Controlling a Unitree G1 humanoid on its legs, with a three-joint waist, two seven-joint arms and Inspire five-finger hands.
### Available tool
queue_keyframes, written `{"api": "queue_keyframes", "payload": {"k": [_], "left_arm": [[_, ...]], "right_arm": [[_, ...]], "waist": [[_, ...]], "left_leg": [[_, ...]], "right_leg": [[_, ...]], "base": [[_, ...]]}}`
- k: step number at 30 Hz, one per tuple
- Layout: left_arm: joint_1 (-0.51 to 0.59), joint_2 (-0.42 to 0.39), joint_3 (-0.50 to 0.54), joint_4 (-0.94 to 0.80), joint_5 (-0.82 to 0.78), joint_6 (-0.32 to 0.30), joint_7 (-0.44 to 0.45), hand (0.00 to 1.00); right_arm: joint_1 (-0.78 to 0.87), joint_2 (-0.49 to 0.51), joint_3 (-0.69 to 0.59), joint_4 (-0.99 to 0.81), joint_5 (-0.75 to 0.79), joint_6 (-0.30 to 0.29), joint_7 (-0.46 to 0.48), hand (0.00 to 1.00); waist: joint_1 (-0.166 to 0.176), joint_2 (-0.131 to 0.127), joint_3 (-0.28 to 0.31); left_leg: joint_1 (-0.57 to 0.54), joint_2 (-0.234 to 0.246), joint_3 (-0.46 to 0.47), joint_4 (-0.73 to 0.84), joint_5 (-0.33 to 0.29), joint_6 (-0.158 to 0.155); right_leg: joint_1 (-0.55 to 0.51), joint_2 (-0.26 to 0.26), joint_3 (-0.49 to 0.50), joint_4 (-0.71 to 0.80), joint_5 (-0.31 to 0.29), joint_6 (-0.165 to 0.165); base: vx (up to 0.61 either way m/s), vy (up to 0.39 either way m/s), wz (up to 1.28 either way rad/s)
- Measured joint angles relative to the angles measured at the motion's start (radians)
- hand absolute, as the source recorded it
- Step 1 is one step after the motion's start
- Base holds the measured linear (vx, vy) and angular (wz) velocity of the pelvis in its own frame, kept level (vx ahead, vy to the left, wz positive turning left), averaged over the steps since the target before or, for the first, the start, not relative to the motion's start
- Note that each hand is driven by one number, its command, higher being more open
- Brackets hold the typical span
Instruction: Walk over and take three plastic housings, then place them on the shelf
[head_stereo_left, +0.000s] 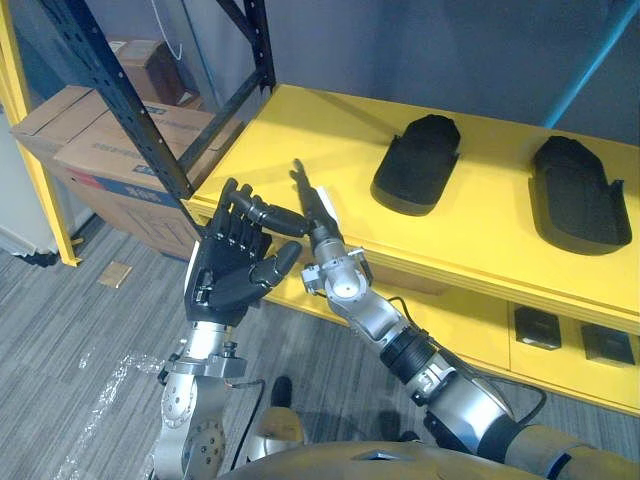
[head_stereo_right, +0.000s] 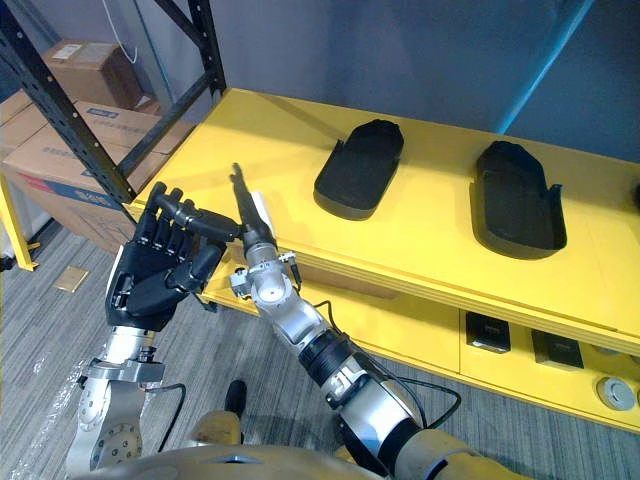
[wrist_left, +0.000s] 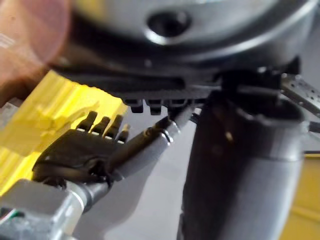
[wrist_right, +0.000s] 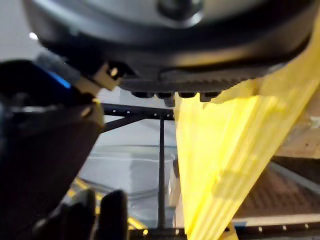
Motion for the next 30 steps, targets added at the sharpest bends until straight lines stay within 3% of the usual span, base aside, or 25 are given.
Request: {"api": "queue_keyframes", "payload": {"k": [7, 10, 14, 30], "left_arm": [[0.0, -0.003, -0.022, 0.009, 0.001, -0.02, 0.005, 1.0], [0.0, -0.004, -0.046, 0.032, 0.002, -0.068, 0.006, 1.0], [0.0, -0.007, -0.049, 0.04, 0.001, -0.071, 0.024, 1.0], [-0.001, -0.013, -0.082, 0.073, 0.001, -0.075, 0.045, 1.0]], "right_arm": [[-0.001, 0.006, -0.042, 0.058, -0.111, -0.082, -0.155, 1.0], [0.0, 0.007, -0.113, 0.109, -0.111, -0.088, -0.202, 1.0], [0.0, 0.002, -0.142, 0.117, -0.111, -0.107, -0.245, 1.0], [0.004, -0.008, -0.17, 0.122, -0.11, -0.102, -0.238, 1.0]], "waist": [[0.0, 0.016, -0.009], [0.0, 0.032, -0.018], [-0.009, 0.033, -0.018], [-0.03, 0.034, -0.018]], "left_leg": [[-0.015, -0.002, -0.009, 0.0, 0.004, 0.0], [-0.024, -0.004, -0.014, 0.0, 0.008, 0.001], [-0.025, -0.004, -0.013, 0.0, 0.009, 0.001], [-0.025, -0.004, -0.001, 0.001, 0.01, 0.002]], "right_leg": [[-0.01, 0.0, -0.004, 0.001, -0.001, -0.001], [-0.017, -0.002, -0.009, 0.002, 0.0, 0.0], [-0.02, -0.002, -0.007, 0.002, 0.0, 0.001], [-0.031, -0.005, 0.005, 0.009, 0.002, 0.001]], "base": [[-0.01, -0.001, 0.03], [-0.01, 0.001, 0.04], [0.0, 0.0, 0.0], [-0.01, -0.001, -0.01]]}}
